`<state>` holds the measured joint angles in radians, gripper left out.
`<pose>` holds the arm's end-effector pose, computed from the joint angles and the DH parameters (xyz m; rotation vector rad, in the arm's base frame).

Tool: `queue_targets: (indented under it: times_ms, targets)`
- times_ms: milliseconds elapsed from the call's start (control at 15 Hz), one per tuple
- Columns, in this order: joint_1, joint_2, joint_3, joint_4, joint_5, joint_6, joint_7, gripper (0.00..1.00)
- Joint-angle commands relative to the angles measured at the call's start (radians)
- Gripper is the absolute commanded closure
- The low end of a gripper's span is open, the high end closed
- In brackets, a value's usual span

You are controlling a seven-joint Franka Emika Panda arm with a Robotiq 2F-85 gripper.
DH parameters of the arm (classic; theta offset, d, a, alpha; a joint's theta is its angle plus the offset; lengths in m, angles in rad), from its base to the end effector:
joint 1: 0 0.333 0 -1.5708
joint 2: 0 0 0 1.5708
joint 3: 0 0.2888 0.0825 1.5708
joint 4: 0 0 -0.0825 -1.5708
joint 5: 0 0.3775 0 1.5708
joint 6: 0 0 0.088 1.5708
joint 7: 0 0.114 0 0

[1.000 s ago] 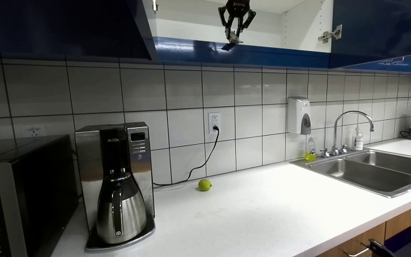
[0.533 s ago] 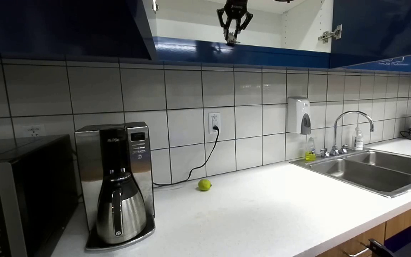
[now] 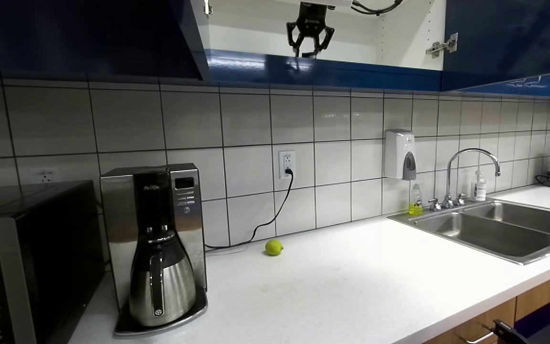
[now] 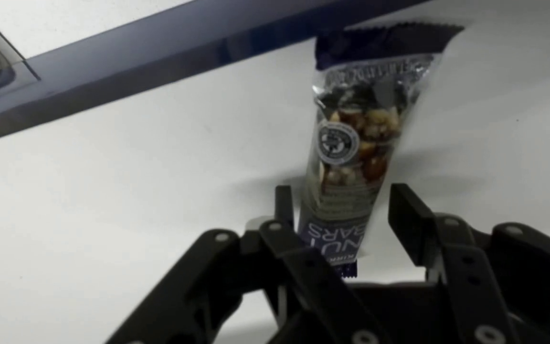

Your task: Place the granola bar on the bottom shelf of the cabinet

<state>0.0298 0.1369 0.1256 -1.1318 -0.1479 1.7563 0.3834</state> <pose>0.5837 0.0694 0.7408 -3.0178 0.3676 -0.7847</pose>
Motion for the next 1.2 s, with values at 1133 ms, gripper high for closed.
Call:
queue_targets:
  times_ms: [1133]
  targets:
    - [-0.007, -0.149, -0.021, -0.11, 0.014, 0.002, -0.011, 0.0]
